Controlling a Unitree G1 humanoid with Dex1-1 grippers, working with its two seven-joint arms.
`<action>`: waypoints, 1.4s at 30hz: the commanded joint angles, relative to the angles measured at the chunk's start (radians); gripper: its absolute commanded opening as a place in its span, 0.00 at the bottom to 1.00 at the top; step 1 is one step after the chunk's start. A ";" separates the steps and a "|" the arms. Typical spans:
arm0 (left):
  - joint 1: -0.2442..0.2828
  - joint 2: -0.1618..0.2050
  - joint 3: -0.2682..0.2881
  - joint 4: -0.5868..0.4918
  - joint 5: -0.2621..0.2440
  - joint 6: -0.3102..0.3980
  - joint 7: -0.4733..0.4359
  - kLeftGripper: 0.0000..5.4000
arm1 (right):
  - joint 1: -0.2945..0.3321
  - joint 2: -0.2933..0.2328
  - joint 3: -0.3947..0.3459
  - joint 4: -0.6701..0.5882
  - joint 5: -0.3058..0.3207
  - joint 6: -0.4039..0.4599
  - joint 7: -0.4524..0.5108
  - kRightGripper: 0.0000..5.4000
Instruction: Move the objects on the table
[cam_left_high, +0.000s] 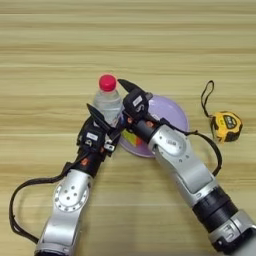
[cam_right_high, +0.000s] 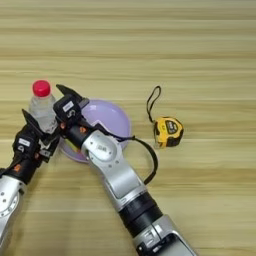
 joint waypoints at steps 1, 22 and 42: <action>-0.049 -0.004 0.022 -0.041 -0.015 -0.012 0.016 0.56 | 0.062 0.042 0.056 -0.003 0.008 0.038 0.062 0.87; -0.055 -0.010 0.022 -0.031 -0.012 -0.014 0.008 0.56 | 0.060 0.046 0.054 -0.021 0.072 0.078 0.097 0.61; -0.059 -0.007 0.022 -0.031 0.000 -0.005 0.025 0.68 | 0.010 0.064 0.009 0.016 0.078 0.040 0.082 0.60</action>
